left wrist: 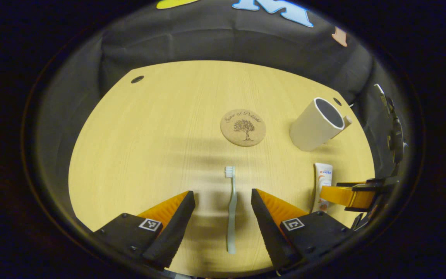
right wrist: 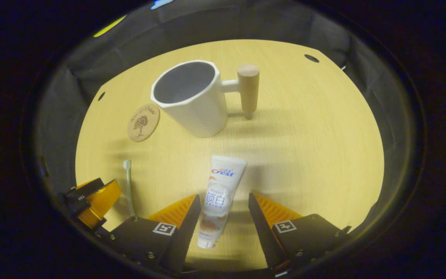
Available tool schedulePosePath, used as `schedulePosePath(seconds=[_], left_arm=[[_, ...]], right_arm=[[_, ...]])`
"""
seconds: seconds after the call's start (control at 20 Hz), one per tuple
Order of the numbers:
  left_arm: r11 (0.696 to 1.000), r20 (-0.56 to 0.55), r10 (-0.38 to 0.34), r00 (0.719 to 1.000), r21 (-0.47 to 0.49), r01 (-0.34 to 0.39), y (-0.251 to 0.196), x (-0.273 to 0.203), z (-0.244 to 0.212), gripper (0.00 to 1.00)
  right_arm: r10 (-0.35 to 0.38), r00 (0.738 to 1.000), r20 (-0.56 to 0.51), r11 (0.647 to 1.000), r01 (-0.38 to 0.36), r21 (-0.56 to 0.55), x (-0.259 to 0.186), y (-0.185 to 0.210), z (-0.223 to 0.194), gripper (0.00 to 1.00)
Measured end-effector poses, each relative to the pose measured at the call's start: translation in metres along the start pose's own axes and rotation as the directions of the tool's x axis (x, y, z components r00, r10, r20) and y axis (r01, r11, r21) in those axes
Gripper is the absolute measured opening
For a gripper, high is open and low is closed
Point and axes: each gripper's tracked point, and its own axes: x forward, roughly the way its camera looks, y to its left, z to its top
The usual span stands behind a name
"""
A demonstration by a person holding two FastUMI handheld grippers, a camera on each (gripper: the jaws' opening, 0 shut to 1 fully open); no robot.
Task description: Put the toothbrush and toothpaste on the desktop into the cup, then pick up the cup and place it on the coaster on the desktop.
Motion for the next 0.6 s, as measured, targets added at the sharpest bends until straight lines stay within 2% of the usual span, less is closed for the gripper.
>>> schedulePosePath(seconds=[0.25,0.3,0.4,0.55,0.6], left_arm=[[0.999,-0.107,0.031,0.994,0.028,-0.028,0.004,0.017,-0.024,0.97],[0.999,-0.127,0.042,0.991,0.039,-0.038,0.005,0.019,-0.029,1.00],[0.997,-0.179,0.065,0.982,0.057,-0.056,0.007,0.019,-0.042,0.95],[0.995,-0.159,0.058,0.986,0.090,-0.044,-0.001,0.023,-0.036,0.92],[0.994,-0.159,0.055,0.986,0.097,-0.040,-0.003,0.023,-0.035,0.83]], right_arm=[[-0.056,0.998,-0.039,0.998,0.056,0.002,0.019,-0.001,-0.002,0.77],[-0.060,0.997,-0.040,0.998,0.060,0.005,0.020,0.000,0.001,0.75],[-0.076,0.995,-0.060,0.997,0.076,0.000,0.017,-0.004,0.001,0.74],[-0.109,0.991,-0.077,0.994,0.107,-0.037,0.016,-0.004,-0.001,0.73],[-0.114,0.990,-0.085,0.993,0.110,-0.048,0.019,-0.003,-0.002,0.67]])
